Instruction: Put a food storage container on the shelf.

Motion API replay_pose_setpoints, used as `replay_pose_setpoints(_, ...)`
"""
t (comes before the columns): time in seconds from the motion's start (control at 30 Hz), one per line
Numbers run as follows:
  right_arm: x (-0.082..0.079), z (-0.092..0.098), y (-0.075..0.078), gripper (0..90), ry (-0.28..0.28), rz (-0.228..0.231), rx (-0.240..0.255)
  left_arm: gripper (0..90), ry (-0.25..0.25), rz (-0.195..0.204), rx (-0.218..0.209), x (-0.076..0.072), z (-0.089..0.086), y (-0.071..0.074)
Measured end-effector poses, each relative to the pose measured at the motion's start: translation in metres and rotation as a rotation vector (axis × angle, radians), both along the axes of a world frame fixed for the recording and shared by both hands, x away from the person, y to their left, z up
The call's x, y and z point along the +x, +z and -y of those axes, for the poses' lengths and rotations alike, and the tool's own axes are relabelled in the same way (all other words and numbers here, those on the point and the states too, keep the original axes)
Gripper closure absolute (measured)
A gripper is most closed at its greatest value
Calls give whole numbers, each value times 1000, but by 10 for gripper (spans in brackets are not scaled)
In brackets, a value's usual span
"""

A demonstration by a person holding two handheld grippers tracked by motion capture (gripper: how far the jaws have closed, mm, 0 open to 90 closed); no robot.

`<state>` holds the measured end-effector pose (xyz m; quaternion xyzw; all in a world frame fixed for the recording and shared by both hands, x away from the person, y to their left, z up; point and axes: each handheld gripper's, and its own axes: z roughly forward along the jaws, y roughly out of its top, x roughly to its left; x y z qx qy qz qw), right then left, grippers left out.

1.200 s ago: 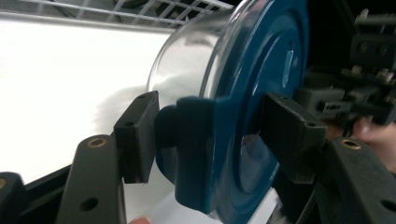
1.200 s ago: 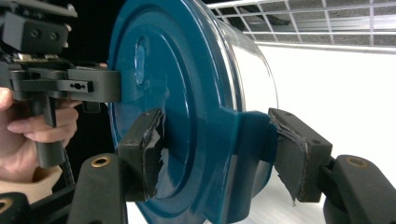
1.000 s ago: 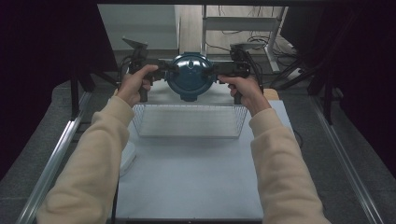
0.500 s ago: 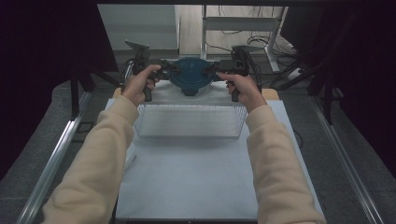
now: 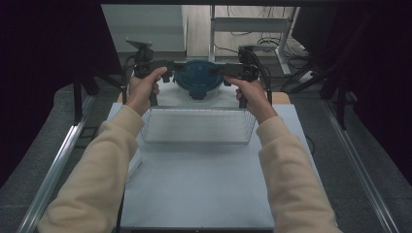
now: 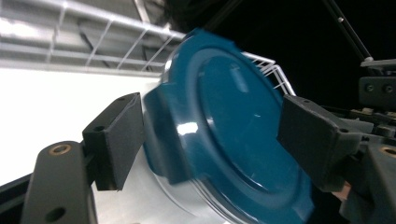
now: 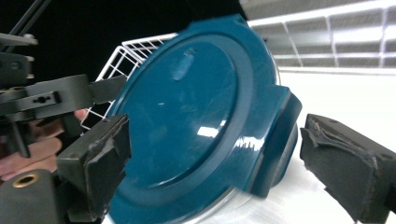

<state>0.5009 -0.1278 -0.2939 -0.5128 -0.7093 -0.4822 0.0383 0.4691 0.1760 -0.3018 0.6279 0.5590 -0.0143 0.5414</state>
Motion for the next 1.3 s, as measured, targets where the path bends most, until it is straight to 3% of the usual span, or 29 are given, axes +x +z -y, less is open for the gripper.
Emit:
replay_pose_setpoints(0.1, -14, 4, 9, 80, -3, 63, -19, 216, 2, 66, 61, -20, 0, 12)
replay_pose_setpoints(0.2, -31, 10, 14, 97, 10, 133, -67, 215, -16, 115, 66, -41, 0, 17)
replay_pose_setpoints(0.3, -52, 18, 15, 122, 35, 191, -96, 214, -44, 164, 105, -68, -3, 15)
replay_pose_setpoints(0.4, -77, 24, 10, 140, 61, 246, -151, 220, -74, 192, 115, -92, -5, 7)
replay_pose_setpoints(0.6, -131, 35, -4, 174, 113, 305, -154, 232, -103, 194, 124, -141, -12, -19)
replay_pose_setpoints(0.7, -157, 42, -16, 184, 133, 341, -134, 238, -111, 222, 147, -167, -14, -36)
replay_pose_setpoints(0.8, -174, 50, -30, 187, 136, 343, -96, 248, -102, 223, 199, -184, -13, -58)
replay_pose_setpoints(1.0, -204, 64, -62, 194, 120, 364, -158, 257, -148, 198, 267, -207, -14, -99)
replay_pose_setpoints(1.17, -222, 75, -88, 202, 125, 330, -227, 258, -168, 168, 290, -219, -19, -121)
replay_pose_setpoints(1.3, -230, 82, -107, 207, 123, 290, -249, 259, -146, 147, 304, -227, -23, -134)
